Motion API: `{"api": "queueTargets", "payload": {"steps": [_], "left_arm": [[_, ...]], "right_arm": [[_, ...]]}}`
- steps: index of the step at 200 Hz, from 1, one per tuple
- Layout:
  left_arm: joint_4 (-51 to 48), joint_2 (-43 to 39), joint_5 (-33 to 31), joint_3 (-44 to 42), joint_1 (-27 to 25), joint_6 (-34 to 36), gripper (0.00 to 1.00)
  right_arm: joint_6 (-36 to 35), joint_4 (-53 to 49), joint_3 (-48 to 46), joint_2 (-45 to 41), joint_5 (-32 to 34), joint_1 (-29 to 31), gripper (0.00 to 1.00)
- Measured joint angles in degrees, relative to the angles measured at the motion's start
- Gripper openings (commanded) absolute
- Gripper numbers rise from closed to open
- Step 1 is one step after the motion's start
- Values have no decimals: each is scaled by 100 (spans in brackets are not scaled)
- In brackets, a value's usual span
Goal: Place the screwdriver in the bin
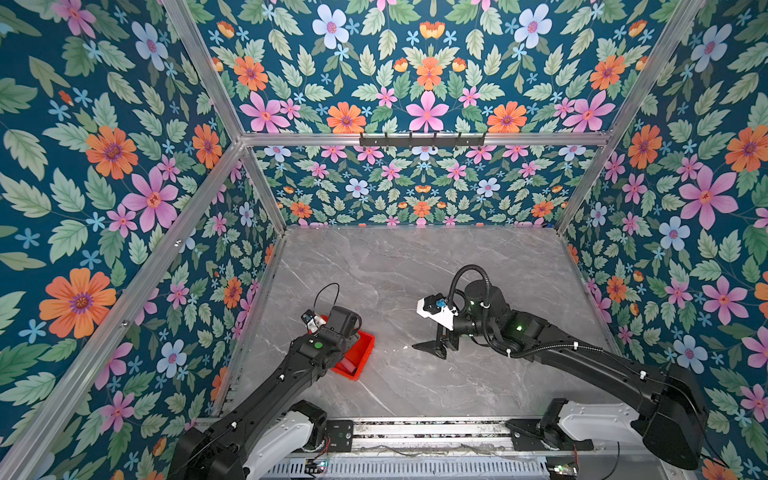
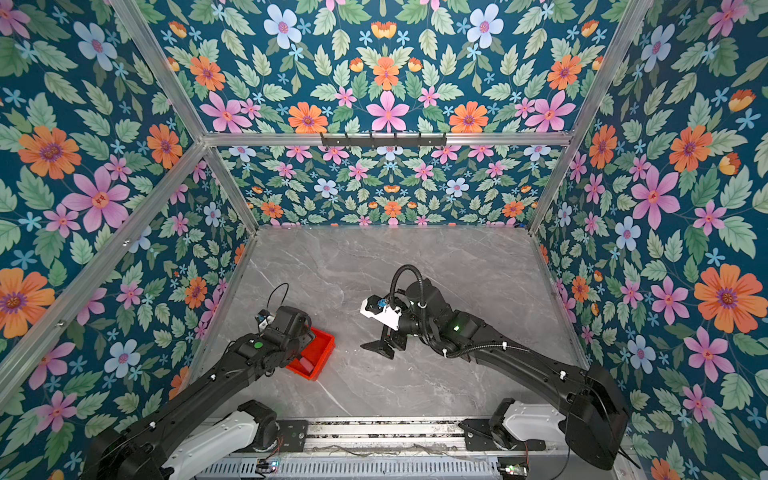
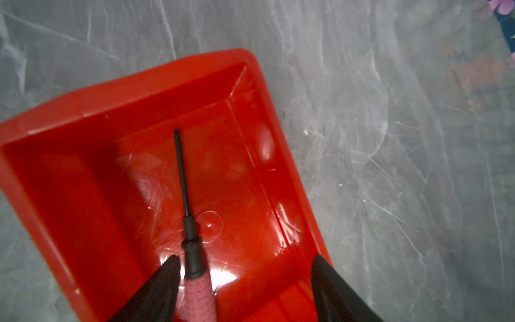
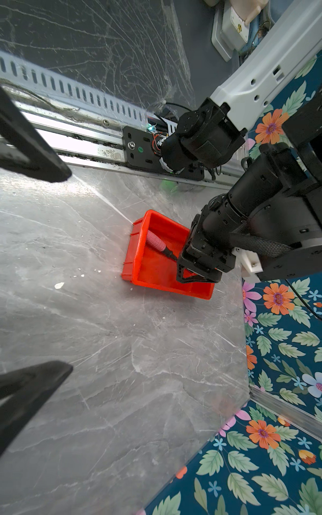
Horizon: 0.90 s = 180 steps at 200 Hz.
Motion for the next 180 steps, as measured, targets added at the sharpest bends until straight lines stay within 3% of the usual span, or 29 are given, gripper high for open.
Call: {"api": "queueTargets", "payload": {"steps": [34, 73, 136, 180], "left_arm": [[79, 162, -251, 557, 0, 772, 88], [802, 385, -535, 730, 0, 2151, 92], [4033, 1027, -520, 195, 144, 4774, 97], [5958, 1663, -348, -269, 463, 6308, 99]], "right_arm": [[184, 96, -157, -186, 146, -48, 99], [492, 398, -420, -450, 365, -376, 99], [1032, 1266, -1029, -752, 940, -1384, 99], [1456, 1939, -1628, -883, 1215, -2618, 99]]}}
